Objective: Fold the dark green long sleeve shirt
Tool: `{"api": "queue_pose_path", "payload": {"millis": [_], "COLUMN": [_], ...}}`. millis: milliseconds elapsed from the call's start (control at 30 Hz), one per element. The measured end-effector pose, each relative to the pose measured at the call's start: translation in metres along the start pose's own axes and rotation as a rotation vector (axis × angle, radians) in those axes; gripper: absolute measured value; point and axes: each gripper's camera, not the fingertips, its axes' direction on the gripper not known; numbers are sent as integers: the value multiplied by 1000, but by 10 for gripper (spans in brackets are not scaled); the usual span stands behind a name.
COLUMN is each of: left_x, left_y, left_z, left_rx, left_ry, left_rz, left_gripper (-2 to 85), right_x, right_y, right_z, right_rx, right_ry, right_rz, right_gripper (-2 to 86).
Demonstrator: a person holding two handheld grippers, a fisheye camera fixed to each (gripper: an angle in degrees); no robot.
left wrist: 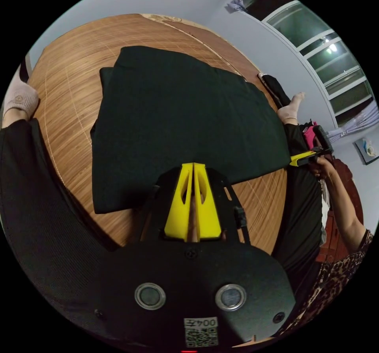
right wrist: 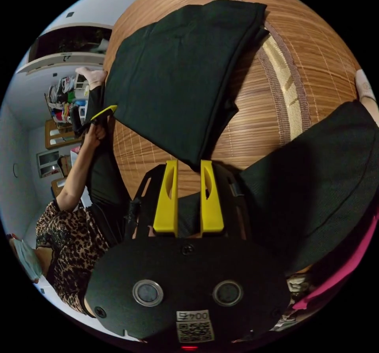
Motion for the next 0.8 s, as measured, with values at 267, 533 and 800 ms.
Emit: {"api": "queue_pose_path", "payload": {"millis": [267, 533, 800], "left_x": [-3, 0, 13], "left_y": [12, 16, 15], "left_z": [5, 13, 26], "left_rx": [19, 12, 14], "left_ry": [21, 24, 31], "left_rz": [-16, -23, -22], "left_gripper": [6, 7, 7], "right_x": [-40, -87, -121], "right_y": [-12, -23, -10], "right_z": [5, 22, 22], "right_rx": [-32, -137, -172], "right_ry": [63, 264, 345], "right_rz": [-25, -55, -30], "right_gripper": [69, 37, 41]}}
